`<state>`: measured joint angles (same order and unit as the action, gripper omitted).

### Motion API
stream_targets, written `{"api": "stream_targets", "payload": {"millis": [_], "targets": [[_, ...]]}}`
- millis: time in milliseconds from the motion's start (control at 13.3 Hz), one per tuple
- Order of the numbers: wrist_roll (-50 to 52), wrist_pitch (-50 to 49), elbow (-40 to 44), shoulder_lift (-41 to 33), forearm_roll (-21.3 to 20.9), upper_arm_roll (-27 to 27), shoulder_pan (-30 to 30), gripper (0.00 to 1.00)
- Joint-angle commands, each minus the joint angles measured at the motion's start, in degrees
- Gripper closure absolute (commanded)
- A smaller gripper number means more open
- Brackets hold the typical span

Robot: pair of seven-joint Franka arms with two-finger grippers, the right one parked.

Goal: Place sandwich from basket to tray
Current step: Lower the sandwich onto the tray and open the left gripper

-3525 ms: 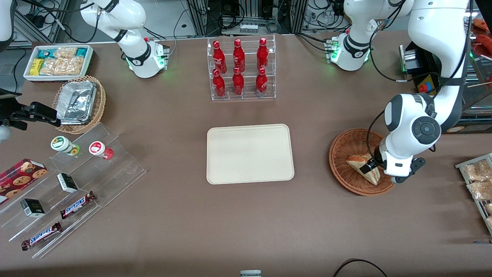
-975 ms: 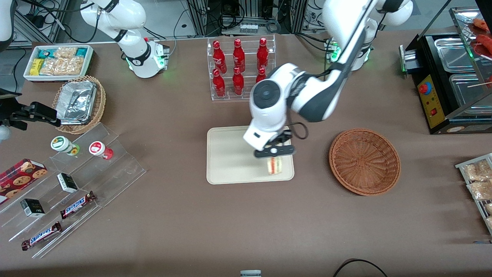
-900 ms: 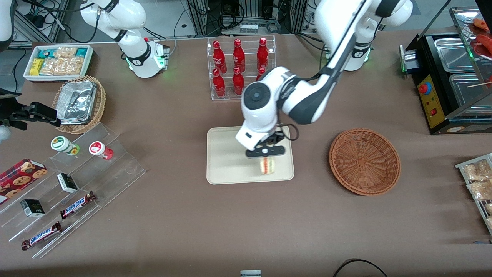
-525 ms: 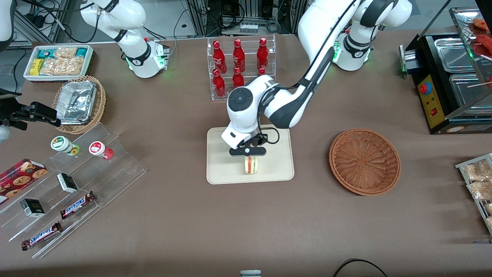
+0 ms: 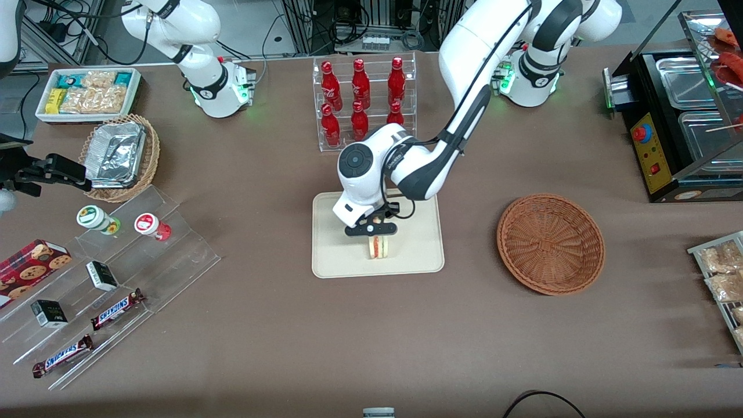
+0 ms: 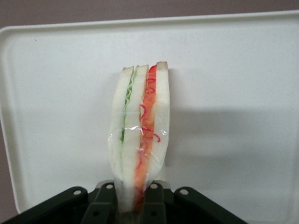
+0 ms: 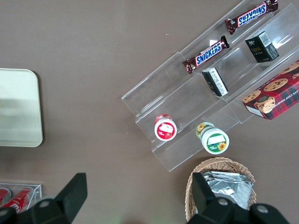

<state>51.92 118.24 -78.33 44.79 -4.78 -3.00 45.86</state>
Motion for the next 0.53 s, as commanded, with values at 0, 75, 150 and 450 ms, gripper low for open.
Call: {"api": "stream_targets", "payload": {"millis": [0, 75, 150, 450], "targets": [[1.34, 0.06, 1.95, 2.05, 0.39, 0.80, 2.03, 1.00], [1.34, 0.06, 1.95, 2.06, 0.30, 0.80, 2.47, 0.70], [1.08, -0.03, 1.95, 2.14, -0.13, 0.89, 2.48, 0.08], [1.43, -2.47, 2.21, -0.74, 0.04, 1.24, 2.04, 0.00]]}}
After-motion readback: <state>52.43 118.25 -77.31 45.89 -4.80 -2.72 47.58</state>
